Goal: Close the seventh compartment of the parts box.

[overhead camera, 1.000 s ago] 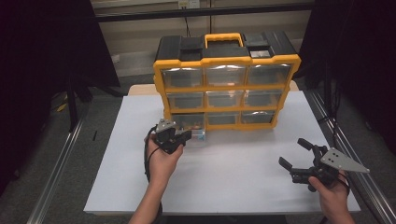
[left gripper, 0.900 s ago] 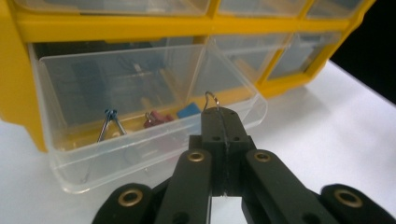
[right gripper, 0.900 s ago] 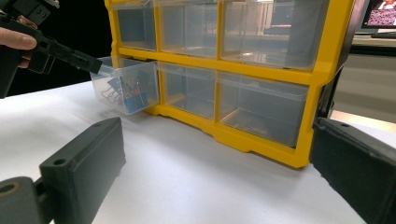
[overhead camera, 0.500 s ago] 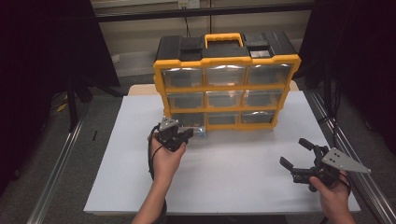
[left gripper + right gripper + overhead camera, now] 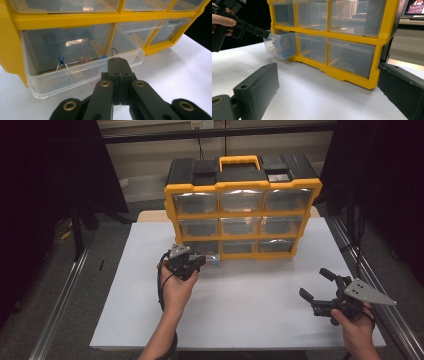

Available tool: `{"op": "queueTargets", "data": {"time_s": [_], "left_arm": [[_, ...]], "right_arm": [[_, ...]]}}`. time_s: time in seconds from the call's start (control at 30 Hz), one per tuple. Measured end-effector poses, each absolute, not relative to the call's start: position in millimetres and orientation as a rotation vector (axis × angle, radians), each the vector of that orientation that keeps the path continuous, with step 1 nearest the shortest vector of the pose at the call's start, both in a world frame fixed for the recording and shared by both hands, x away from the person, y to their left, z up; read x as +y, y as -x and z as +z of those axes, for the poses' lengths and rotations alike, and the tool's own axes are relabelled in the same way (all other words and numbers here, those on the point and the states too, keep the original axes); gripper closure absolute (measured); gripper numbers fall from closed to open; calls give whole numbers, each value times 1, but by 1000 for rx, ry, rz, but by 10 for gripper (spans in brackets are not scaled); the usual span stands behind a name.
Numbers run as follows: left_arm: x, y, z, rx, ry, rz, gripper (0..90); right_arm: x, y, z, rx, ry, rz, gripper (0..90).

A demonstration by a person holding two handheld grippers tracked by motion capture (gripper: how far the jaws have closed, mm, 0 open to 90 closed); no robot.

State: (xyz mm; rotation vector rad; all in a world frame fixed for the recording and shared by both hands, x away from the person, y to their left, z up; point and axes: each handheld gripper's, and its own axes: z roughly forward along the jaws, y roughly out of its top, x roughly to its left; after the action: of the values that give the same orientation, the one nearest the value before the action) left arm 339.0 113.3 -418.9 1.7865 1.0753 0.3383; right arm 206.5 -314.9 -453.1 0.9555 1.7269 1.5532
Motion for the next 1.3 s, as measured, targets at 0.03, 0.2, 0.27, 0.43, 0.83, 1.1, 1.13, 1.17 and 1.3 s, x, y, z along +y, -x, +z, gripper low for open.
{"op": "queueTargets", "data": {"time_s": [0.03, 0.2, 0.27, 0.43, 0.83, 1.1, 1.13, 1.17, 1.3], "left_arm": [[113, -339, -419, 1081, -1778, 339, 900], [113, -340, -419, 1088, -1778, 350, 900], [115, -340, -419, 1084, -1786, 352, 900], [115, -342, -418, 1092, -1779, 351, 900], [113, -346, -418, 1098, -1780, 360, 900], [113, -349, -418, 1103, -1777, 363, 900], [113, -349, -418, 1104, -1774, 363, 900], [112, -349, -418, 1104, -1772, 362, 900], [113, -350, -418, 1105, -1781, 370, 900]], "right_arm": [[-315, -207, -453, 1727, -956, 1554, 29], [-315, -207, -453, 1729, -960, 1550, 29], [-315, -207, -453, 1727, -957, 1549, 29], [-314, -207, -453, 1729, -958, 1554, 29], [-314, -207, -454, 1733, -958, 1553, 29], [-314, -207, -454, 1732, -958, 1554, 28], [-314, -207, -454, 1730, -958, 1555, 29], [-314, -207, -454, 1729, -958, 1555, 29], [-314, -207, -454, 1729, -958, 1554, 29]]}}
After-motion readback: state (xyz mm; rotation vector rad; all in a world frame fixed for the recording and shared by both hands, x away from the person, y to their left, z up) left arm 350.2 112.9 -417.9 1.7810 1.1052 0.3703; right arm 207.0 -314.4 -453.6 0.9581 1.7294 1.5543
